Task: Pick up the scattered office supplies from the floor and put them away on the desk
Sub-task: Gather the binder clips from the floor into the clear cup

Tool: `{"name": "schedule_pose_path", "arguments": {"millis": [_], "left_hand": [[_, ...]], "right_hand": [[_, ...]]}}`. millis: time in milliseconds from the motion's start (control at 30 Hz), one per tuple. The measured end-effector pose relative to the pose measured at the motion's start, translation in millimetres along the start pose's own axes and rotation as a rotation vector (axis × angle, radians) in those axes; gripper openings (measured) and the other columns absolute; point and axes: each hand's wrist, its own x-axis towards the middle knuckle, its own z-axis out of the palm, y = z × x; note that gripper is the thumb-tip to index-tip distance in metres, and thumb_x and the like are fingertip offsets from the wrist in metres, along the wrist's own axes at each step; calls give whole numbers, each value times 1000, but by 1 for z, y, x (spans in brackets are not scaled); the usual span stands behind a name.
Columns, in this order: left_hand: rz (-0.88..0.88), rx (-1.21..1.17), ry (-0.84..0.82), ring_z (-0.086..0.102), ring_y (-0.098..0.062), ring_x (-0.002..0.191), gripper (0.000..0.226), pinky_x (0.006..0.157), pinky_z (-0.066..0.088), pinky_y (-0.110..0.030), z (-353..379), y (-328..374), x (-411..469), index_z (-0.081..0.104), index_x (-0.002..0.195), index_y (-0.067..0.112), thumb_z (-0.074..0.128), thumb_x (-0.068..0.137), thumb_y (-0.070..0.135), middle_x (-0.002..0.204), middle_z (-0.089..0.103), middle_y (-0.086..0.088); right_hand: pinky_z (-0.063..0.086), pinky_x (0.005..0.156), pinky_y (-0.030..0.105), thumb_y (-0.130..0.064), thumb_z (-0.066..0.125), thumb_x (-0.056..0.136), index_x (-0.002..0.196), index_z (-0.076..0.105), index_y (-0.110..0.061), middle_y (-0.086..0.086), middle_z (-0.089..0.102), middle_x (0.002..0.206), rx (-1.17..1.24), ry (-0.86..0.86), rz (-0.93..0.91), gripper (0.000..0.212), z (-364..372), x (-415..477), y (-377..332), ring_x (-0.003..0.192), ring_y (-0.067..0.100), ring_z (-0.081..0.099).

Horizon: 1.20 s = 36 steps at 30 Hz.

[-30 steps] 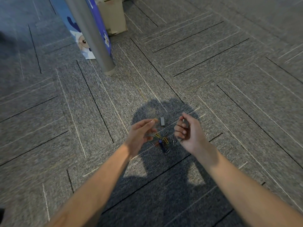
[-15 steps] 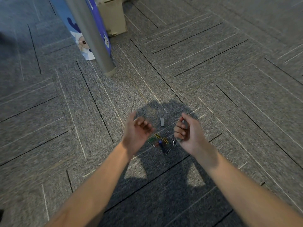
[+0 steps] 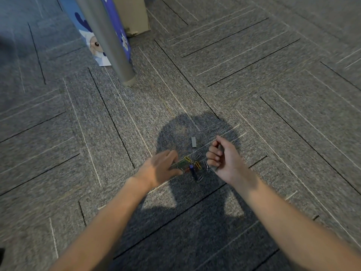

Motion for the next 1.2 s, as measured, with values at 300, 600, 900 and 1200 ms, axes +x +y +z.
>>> {"name": "schedule_pose_path", "arguments": {"millis": [300,600,900,1200], "left_hand": [[173,81,162,57,-8,94,31,83,52,-24,4,6,11,53,112,15,43,95,38,109,55,5],[250,187,113,56,-9,97,29,85,51,-23,-3,9,20,51,114,13,36,100,32,110,54,1],[248,315,85,50,-11,90,28,86,48,-24,-7,15,24,49,113,8,32,102,27,106,52,-3],[-5,-485,-58,34,-4,60,25,54,34,-13,-15,33,18,38,76,18,32,100,21,72,39,7]], "right_hand": [[20,35,20,-28,43,100,70,44,-17,-7,27,50,-23,36,16,32,2,2,-1,43,8,23],[18,39,21,-29,42,101,69,43,-17,-7,26,51,-55,49,17,35,0,-2,-4,44,8,23],[19,39,21,-29,42,101,69,43,-17,-6,26,53,-91,64,19,34,3,-7,-3,46,9,23],[20,38,19,-28,43,101,68,43,-17,-7,25,53,-75,28,24,35,3,-16,0,45,8,23]]}}
